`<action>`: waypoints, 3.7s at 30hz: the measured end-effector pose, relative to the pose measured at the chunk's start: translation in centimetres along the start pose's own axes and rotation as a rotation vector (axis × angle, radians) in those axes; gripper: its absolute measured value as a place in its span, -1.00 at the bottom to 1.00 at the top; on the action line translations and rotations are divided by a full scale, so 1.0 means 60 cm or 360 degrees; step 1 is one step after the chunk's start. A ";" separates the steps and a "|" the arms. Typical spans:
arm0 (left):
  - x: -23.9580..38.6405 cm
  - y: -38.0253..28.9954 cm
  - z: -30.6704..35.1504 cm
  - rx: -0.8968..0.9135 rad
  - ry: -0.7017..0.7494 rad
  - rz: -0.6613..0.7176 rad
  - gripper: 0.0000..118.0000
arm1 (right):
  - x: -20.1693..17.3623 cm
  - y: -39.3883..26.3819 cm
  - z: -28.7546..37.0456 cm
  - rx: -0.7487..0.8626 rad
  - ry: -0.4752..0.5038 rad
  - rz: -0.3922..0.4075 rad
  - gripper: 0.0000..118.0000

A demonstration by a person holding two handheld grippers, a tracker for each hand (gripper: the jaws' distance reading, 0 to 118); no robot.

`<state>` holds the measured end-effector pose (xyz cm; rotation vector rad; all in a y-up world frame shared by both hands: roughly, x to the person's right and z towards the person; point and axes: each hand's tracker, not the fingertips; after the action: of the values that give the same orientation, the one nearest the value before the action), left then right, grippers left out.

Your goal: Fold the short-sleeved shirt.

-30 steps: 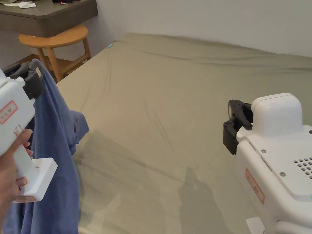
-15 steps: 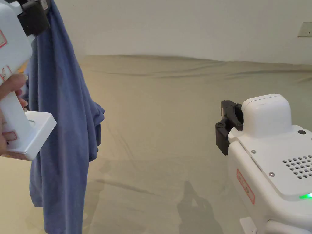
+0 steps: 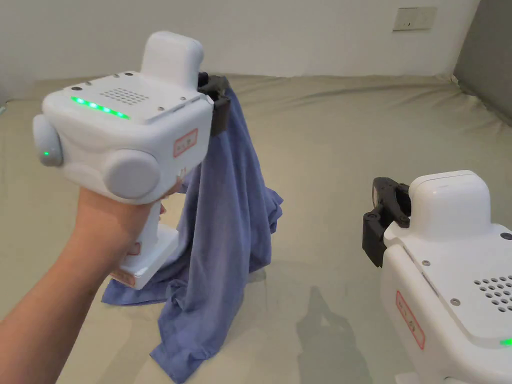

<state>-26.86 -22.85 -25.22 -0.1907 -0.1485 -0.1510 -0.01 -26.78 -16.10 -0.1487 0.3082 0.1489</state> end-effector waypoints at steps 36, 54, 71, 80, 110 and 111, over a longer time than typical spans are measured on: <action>-0.012 -0.107 0.248 0.0112 0.0693 0.0263 -0.53 | -0.087 0.045 -0.006 0.0100 0.0134 0.0148 -1.00; 0.024 -0.142 0.252 0.0007 0.0650 0.0129 -1.00 | -0.127 0.028 -0.005 0.0101 0.0195 0.0172 -1.00; 0.008 -0.474 0.050 -0.1162 0.0381 0.0592 -0.31 | -0.053 -0.082 -0.094 -0.0203 0.0132 0.0183 -1.00; 0.022 -0.528 0.009 -0.1293 0.0388 0.0614 0.97 | -0.014 -0.110 -0.111 -0.0320 0.0038 0.0153 -1.00; -0.083 -0.442 0.184 -0.0932 0.0514 0.0597 -0.95 | -0.044 -0.347 -0.519 -0.1312 0.0359 0.0002 0.75; -0.084 -0.445 0.183 -0.0937 0.0511 0.0602 -0.95 | -0.049 -0.347 -0.517 -0.1302 0.0416 -0.0013 0.61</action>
<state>-37.58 -45.90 -10.62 -0.7702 0.2585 0.1581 -8.31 -52.71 -41.86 -0.9851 0.4942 0.2420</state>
